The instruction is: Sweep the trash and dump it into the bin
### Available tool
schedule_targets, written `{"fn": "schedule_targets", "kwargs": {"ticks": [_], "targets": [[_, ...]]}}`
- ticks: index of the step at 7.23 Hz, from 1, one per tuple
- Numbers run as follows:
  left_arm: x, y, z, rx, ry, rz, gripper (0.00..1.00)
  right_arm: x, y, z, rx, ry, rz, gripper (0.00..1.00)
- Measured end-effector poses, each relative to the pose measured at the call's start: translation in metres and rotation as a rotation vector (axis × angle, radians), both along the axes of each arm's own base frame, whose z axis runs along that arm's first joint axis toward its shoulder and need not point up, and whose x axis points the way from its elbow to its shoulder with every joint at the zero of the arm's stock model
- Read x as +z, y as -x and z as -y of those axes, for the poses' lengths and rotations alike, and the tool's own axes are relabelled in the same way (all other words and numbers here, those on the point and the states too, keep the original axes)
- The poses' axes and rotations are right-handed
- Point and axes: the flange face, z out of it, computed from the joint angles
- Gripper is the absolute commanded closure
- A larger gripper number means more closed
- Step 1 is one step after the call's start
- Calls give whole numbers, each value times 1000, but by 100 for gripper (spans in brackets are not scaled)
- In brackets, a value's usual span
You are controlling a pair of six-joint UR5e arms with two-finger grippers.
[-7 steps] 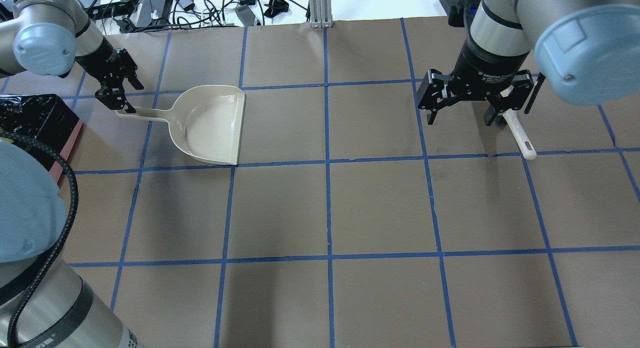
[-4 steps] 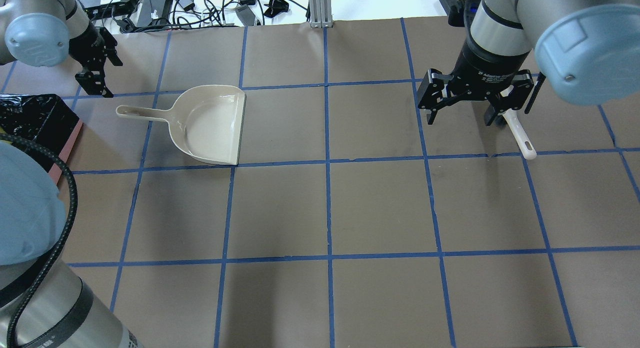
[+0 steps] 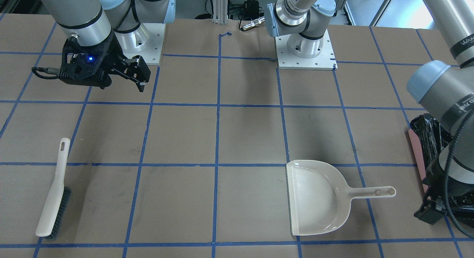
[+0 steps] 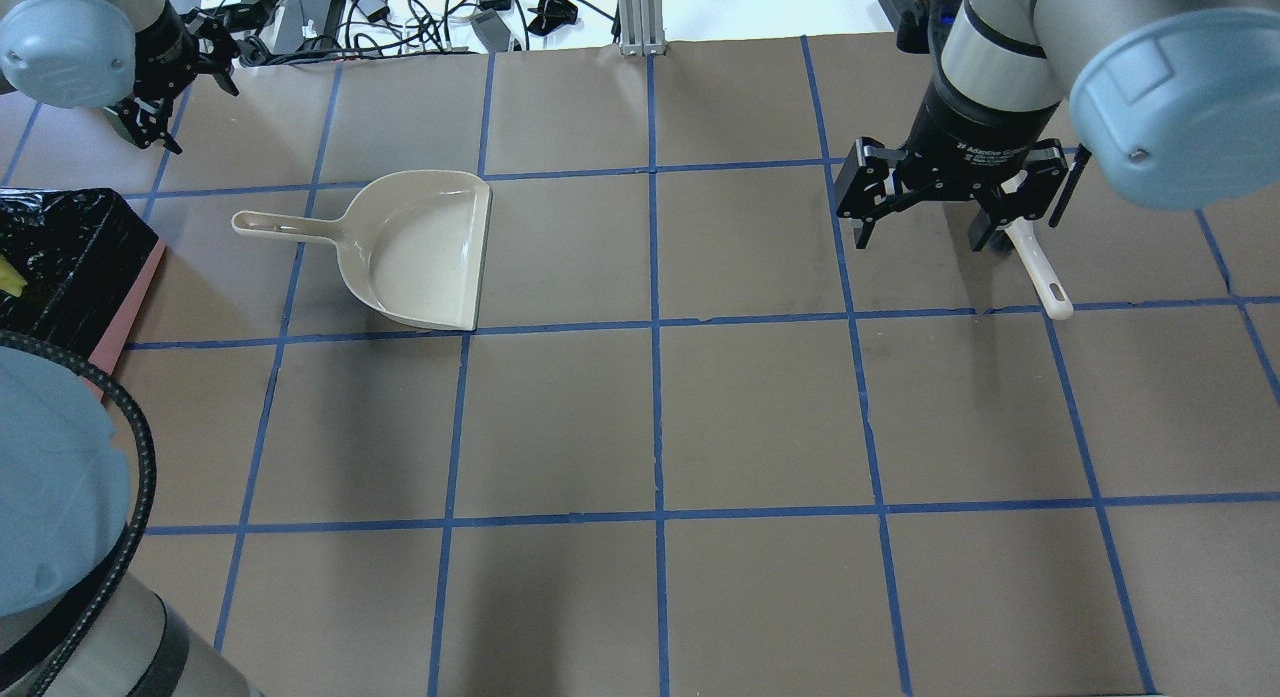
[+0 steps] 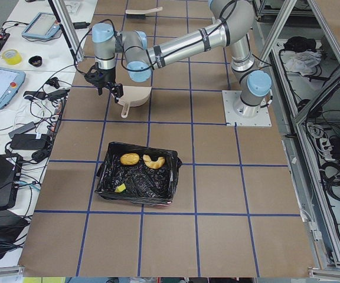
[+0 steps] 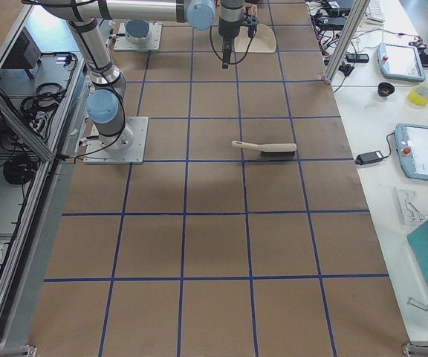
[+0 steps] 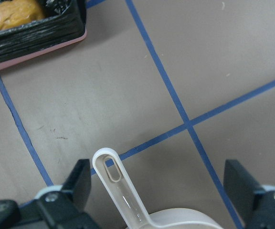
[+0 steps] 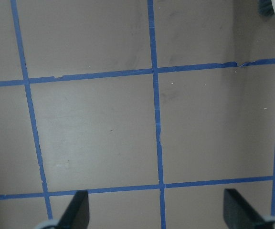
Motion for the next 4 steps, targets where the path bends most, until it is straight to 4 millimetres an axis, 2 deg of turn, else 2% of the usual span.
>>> {"fn": "schedule_targets", "kwargs": {"ticks": [2, 4], "targets": [[19, 35, -3, -301, -27, 44, 0, 0, 1, 0, -1, 0, 0, 0], [37, 72, -10, -415, -16, 64, 0, -1, 1, 0, -1, -2, 0, 0]]}}
